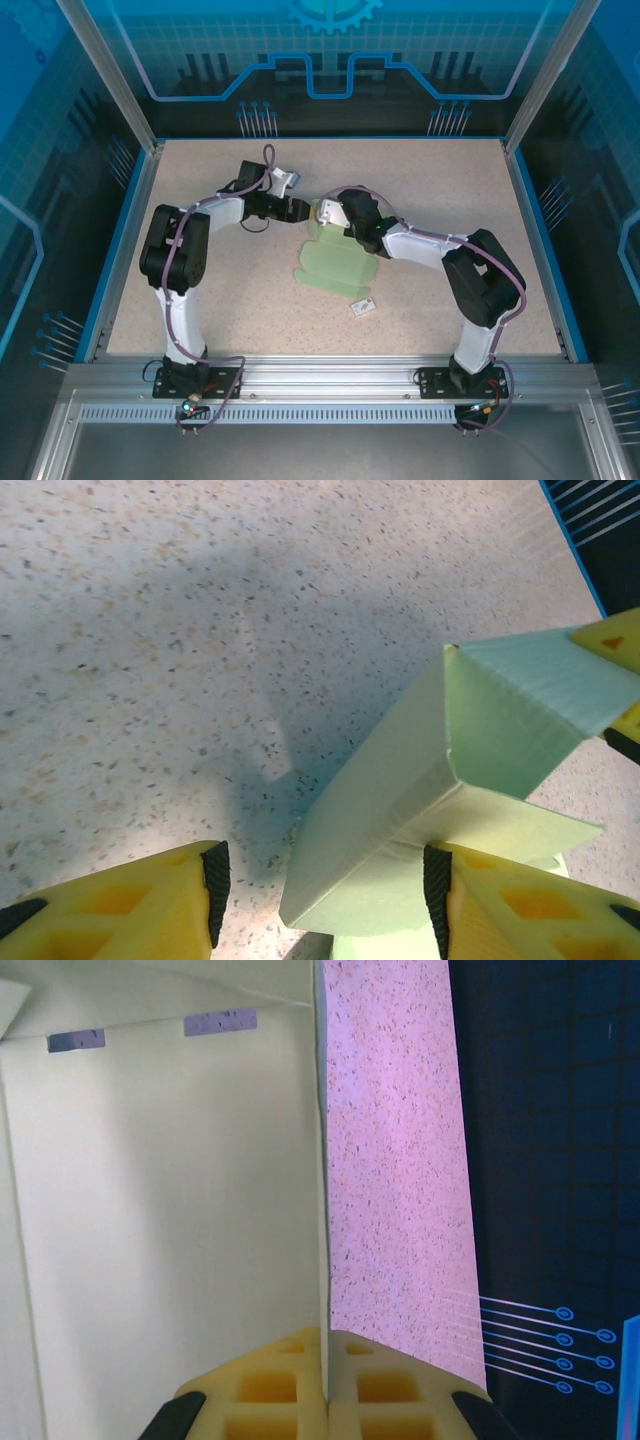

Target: Fold the paper box

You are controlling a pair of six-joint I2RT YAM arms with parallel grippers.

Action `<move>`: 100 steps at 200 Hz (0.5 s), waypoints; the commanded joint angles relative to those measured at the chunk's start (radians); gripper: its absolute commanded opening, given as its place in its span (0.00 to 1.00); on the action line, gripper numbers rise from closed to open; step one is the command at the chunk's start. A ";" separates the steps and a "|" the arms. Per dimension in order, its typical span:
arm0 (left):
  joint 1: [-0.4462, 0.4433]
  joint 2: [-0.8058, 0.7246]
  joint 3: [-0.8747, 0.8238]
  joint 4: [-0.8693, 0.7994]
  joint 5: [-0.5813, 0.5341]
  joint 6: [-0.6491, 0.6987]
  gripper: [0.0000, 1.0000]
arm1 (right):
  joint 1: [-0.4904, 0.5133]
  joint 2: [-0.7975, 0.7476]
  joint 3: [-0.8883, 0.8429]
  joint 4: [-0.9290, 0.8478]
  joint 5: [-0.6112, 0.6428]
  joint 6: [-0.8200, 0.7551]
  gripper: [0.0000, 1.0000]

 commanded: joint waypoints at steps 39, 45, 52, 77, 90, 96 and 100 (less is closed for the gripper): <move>-0.022 0.011 0.000 0.047 0.128 0.072 0.55 | -0.017 -0.018 0.037 -0.037 -0.059 0.024 0.00; -0.023 0.010 -0.003 0.051 0.133 0.072 0.55 | -0.019 -0.018 0.038 -0.040 -0.061 0.025 0.00; -0.025 0.011 -0.007 0.056 0.140 0.075 0.55 | -0.021 -0.018 0.039 -0.043 -0.065 0.028 0.00; -0.032 0.011 -0.013 0.067 0.145 0.078 0.55 | -0.025 -0.019 0.042 -0.057 -0.076 0.035 0.00; -0.036 0.009 -0.019 0.078 0.145 0.077 0.55 | -0.028 -0.019 0.046 -0.062 -0.079 0.041 0.00; -0.036 0.008 -0.024 0.085 0.149 0.076 0.55 | -0.028 -0.020 0.048 -0.065 -0.080 0.042 0.00; -0.038 0.004 -0.027 0.089 0.150 0.075 0.55 | -0.028 -0.020 0.050 -0.068 -0.082 0.044 0.00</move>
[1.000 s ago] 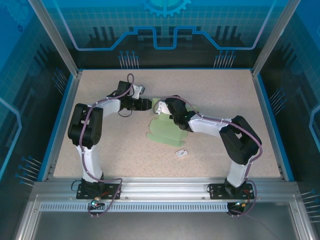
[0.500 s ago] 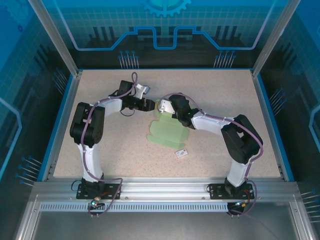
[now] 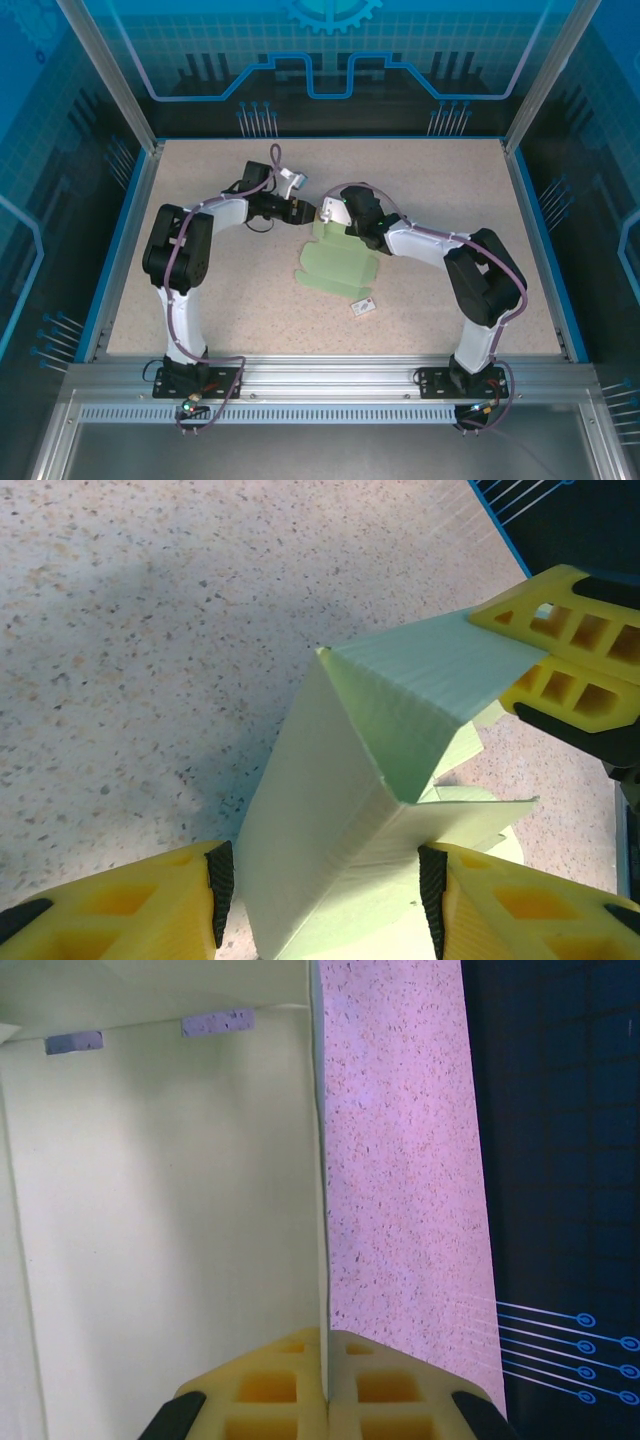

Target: Fold the paper box

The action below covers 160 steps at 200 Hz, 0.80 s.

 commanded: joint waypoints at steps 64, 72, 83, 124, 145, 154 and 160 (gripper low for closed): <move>-0.023 -0.031 -0.108 0.218 0.019 -0.060 0.54 | -0.011 -0.026 0.038 -0.051 -0.062 0.044 0.00; -0.028 -0.035 -0.118 0.241 0.012 -0.075 0.55 | -0.011 -0.026 0.039 -0.054 -0.064 0.045 0.00; -0.034 -0.034 -0.125 0.261 0.004 -0.086 0.55 | -0.010 -0.025 0.042 -0.062 -0.066 0.049 0.00; -0.049 -0.043 -0.168 0.356 -0.009 -0.133 0.57 | -0.011 -0.026 0.053 -0.075 -0.071 0.056 0.00; -0.051 -0.045 -0.196 0.422 -0.007 -0.168 0.57 | -0.011 -0.025 0.058 -0.079 -0.073 0.059 0.00; -0.051 -0.045 -0.208 0.451 -0.008 -0.184 0.56 | -0.013 -0.024 0.060 -0.081 -0.074 0.061 0.00; -0.052 -0.045 -0.218 0.473 -0.007 -0.194 0.56 | -0.012 -0.025 0.060 -0.082 -0.077 0.062 0.00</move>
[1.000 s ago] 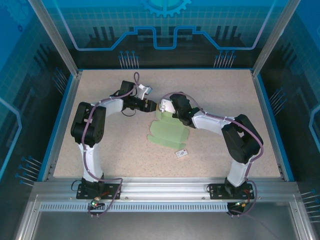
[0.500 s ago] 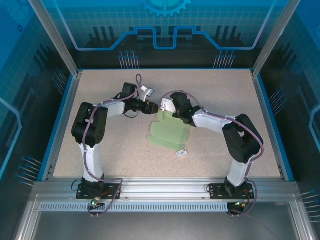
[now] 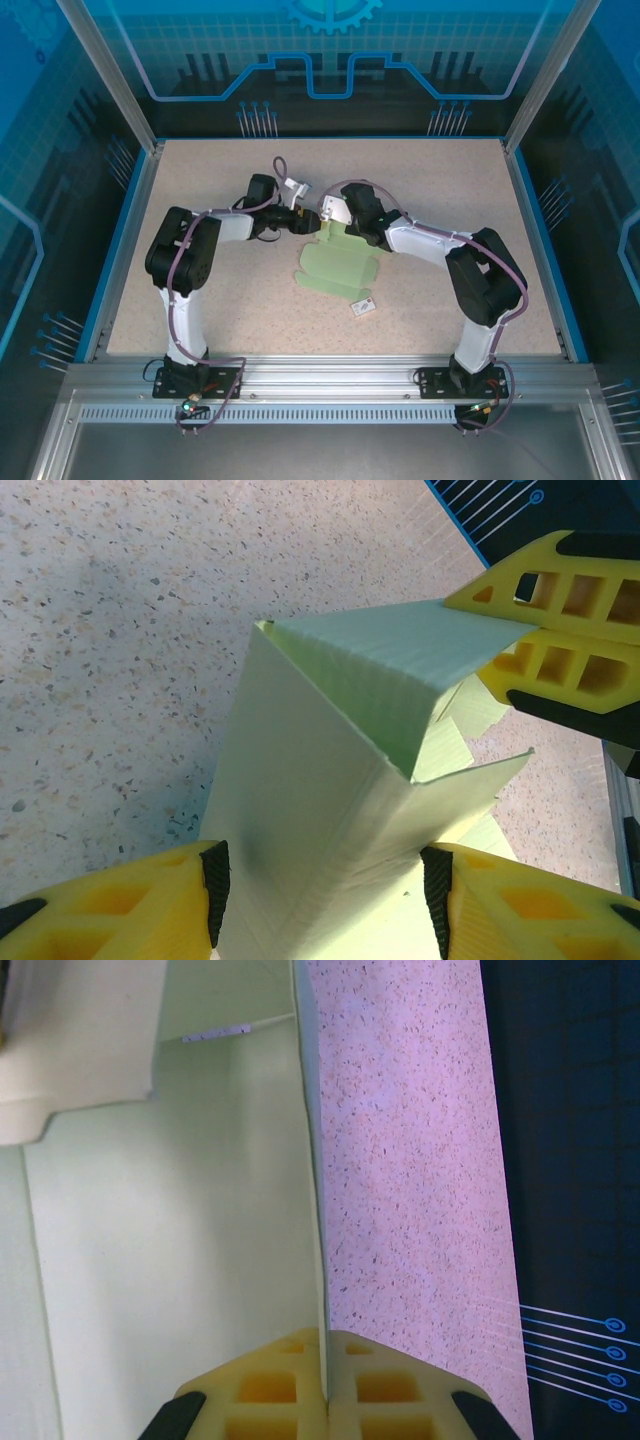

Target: Fold the paper box

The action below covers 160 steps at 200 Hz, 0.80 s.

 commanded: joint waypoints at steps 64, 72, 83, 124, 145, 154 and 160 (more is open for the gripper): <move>-0.014 -0.052 -0.085 0.166 -0.034 -0.065 0.56 | -0.016 -0.026 0.045 -0.043 -0.052 0.042 0.00; -0.016 -0.060 -0.094 0.171 -0.046 -0.061 0.56 | -0.017 -0.028 0.047 -0.046 -0.057 0.046 0.00; -0.018 -0.070 -0.107 0.185 -0.058 -0.057 0.55 | -0.020 -0.031 0.050 -0.052 -0.066 0.053 0.00; -0.030 -0.081 -0.140 0.238 -0.081 -0.055 0.53 | -0.027 -0.039 0.053 -0.068 -0.090 0.074 0.00; -0.034 -0.084 -0.150 0.249 -0.097 -0.057 0.51 | -0.030 -0.040 0.053 -0.069 -0.096 0.080 0.00; -0.034 -0.084 -0.151 0.246 -0.111 -0.058 0.49 | -0.030 -0.039 0.053 -0.067 -0.098 0.081 0.00; -0.036 -0.085 -0.152 0.246 -0.121 -0.060 0.49 | -0.031 -0.038 0.053 -0.065 -0.095 0.081 0.00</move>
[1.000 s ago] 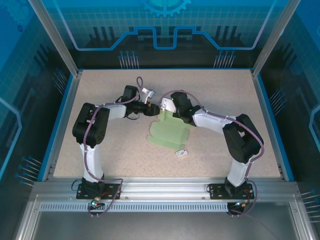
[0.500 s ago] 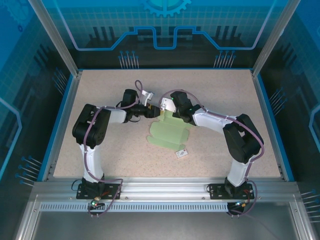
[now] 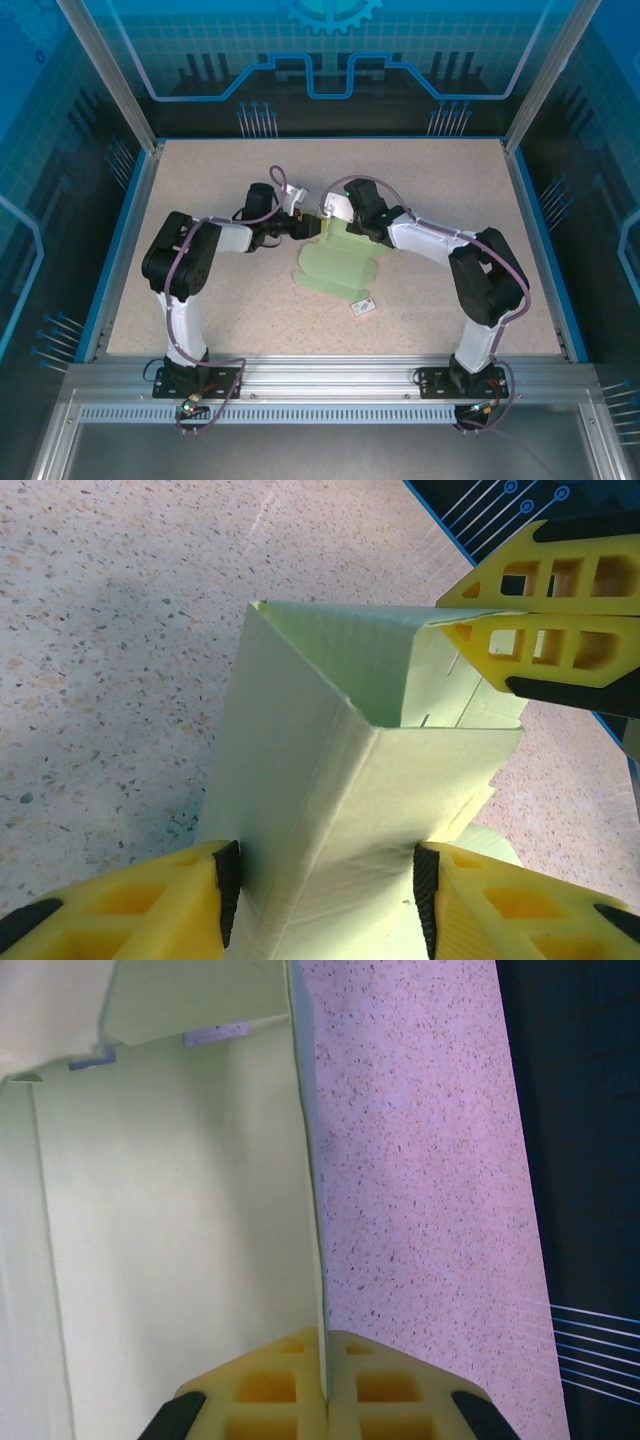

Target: Fold the paper box

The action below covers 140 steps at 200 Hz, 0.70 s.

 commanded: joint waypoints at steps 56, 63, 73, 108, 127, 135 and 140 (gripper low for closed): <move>-0.023 -0.049 -0.016 -0.009 -0.126 0.013 0.46 | 0.005 -0.034 0.020 0.018 0.009 0.010 0.02; -0.024 -0.048 -0.013 -0.017 -0.132 0.015 0.45 | 0.008 -0.032 0.020 0.019 0.020 0.004 0.02; -0.023 -0.050 -0.012 -0.028 -0.141 0.019 0.46 | 0.013 -0.029 0.021 0.020 0.033 -0.002 0.03; -0.024 -0.047 -0.009 -0.042 -0.148 0.031 0.45 | 0.025 -0.020 0.034 0.017 0.062 -0.014 0.03; -0.024 -0.045 -0.008 -0.042 -0.146 0.029 0.45 | 0.036 -0.016 0.039 0.023 0.085 -0.027 0.00; -0.023 -0.042 -0.007 -0.037 -0.142 0.026 0.45 | 0.043 -0.013 0.036 0.031 0.098 -0.037 0.00; -0.023 -0.041 -0.007 -0.035 -0.140 0.024 0.45 | 0.046 -0.010 0.034 0.035 0.107 -0.043 0.00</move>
